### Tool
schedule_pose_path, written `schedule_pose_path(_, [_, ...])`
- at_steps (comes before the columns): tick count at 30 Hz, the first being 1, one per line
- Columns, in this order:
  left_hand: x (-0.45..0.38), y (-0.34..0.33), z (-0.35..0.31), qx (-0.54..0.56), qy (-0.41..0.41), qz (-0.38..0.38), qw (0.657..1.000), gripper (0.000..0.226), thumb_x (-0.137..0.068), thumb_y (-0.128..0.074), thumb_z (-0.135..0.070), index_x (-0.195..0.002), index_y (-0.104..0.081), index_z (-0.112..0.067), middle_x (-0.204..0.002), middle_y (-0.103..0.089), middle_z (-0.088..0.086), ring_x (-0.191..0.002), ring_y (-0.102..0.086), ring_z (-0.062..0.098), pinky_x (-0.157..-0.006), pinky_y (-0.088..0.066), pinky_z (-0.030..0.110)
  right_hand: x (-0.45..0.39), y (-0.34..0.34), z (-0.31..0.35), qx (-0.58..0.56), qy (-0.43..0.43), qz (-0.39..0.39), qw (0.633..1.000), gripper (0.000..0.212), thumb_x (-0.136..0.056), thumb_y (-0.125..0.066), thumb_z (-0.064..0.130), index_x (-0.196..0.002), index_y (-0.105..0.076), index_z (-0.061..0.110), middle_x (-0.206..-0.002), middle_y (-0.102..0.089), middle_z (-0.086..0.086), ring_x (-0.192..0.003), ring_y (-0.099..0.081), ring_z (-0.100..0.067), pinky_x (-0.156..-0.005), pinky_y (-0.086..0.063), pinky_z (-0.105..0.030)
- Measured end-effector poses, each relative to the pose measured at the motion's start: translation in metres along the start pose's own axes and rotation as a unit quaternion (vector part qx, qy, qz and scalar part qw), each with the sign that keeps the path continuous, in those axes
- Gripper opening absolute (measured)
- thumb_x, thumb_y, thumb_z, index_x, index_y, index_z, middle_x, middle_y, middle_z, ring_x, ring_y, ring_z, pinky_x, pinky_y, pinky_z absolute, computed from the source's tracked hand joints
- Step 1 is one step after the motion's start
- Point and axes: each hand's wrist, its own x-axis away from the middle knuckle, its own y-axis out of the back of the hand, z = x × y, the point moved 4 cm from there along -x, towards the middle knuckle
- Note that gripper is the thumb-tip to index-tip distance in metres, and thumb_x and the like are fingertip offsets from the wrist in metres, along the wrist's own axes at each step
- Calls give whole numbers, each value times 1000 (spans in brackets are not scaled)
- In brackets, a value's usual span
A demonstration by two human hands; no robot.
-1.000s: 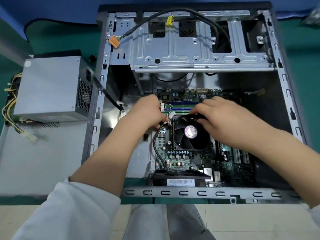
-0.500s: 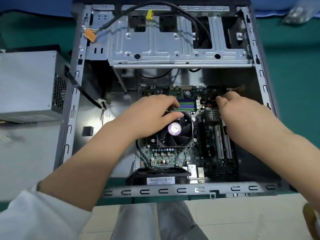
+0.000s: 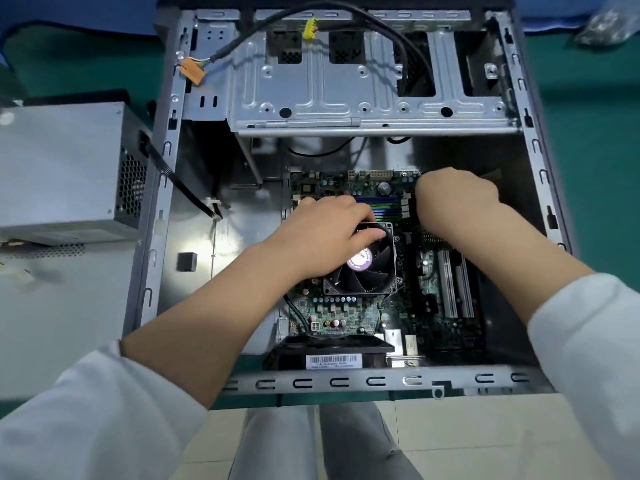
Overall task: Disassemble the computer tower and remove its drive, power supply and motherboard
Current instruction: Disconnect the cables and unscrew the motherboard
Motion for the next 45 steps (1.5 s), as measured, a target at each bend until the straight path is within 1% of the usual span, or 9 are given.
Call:
schedule_pose_path(4, [-1, -1, 1, 1, 5, 2, 1000, 42, -95, -35, -54, -121, -54, -28, -116, -55, -3, -113, -50, 18, -94, -32, 39, -4, -9, 2, 63, 5, -7, 998, 35, -88, -46, 1, -120, -59, 7, -125, -57, -13, -115, -53, -35, -72, -34, -36])
schedule_pose_path(11, [-2, -1, 1, 2, 10, 6, 1000, 42, -95, -34, -55, -121, -54, -28, -117, -55, -3, -112, -50, 19, -94, -31, 39, -6, -11, 1, 152, 25, -28, 988, 32, -92, -44, 6, -123, -50, 6, -125, -59, -7, -115, -55, -30, -70, -33, -33])
schedule_pose_path(17, [-1, -2, 1, -30, 5, 20, 999, 51, -93, -29, -60, -124, -52, -25, -119, -55, -2, -113, -48, 21, -94, -32, 40, -12, -10, 3, 241, 37, -15, 970, 32, -91, -46, 9, -122, -53, 11, -122, -59, -2, -112, -57, -25, -68, -34, -31])
schedule_pose_path(22, [0, -3, -3, -55, 3, 19, 998, 54, -93, -25, -59, -123, -53, -23, -117, -55, 0, -111, -49, 23, -95, -34, 41, -14, -16, 17, 233, 27, 12, 972, 30, -92, -45, 5, -120, -57, 8, -123, -60, -4, -109, -60, -27, -68, -42, -29])
schedule_pose_path(27, [-2, -4, -2, -50, -1, 18, 999, 53, -94, -25, -58, -121, -53, -23, -116, -56, -1, -109, -49, 22, -92, -34, 40, -17, -6, -3, 241, 56, -19, 969, 34, -93, -42, 7, -126, -51, 12, -127, -57, -4, -116, -55, -27, -69, -34, -35])
schedule_pose_path(31, [-2, -5, -2, -60, 2, 19, 998, 53, -95, -24, -57, -123, -52, -23, -118, -55, -1, -110, -49, 22, -93, -34, 40, -15, -14, 13, 207, 26, -5, 978, 34, -94, -41, 4, -125, -53, 8, -126, -58, -6, -115, -56, -27, -70, -36, -31])
schedule_pose_path(36, [0, -6, -2, -58, 0, 25, 998, 51, -96, -22, -55, -123, -51, -22, -118, -54, 0, -109, -49, 23, -91, -35, 40, -18, -11, 0, 184, 22, -11, 983, 31, -93, -41, 4, -121, -54, 9, -124, -59, -7, -113, -57, -28, -69, -36, -32])
schedule_pose_path(41, [1, -6, -2, -64, 2, 30, 998, 53, -96, -19, -56, -124, -48, -22, -121, -51, 1, -109, -47, 24, -89, -33, 40, -15, -13, 11, 161, 4, -9, 987, 32, -94, -40, 4, -122, -56, 9, -124, -59, -7, -113, -57, -28, -70, -36, -31])
schedule_pose_path(45, [-1, -5, -5, -71, 14, 59, 996, 53, -97, -17, -55, -128, -42, -20, -128, -45, 4, -114, -44, 28, -90, -32, 41, -17, -5, -4, 179, 39, -1, 983, 33, -93, -41, 7, -122, -55, 11, -127, -57, -7, -115, -55, -30, -74, -40, -35])
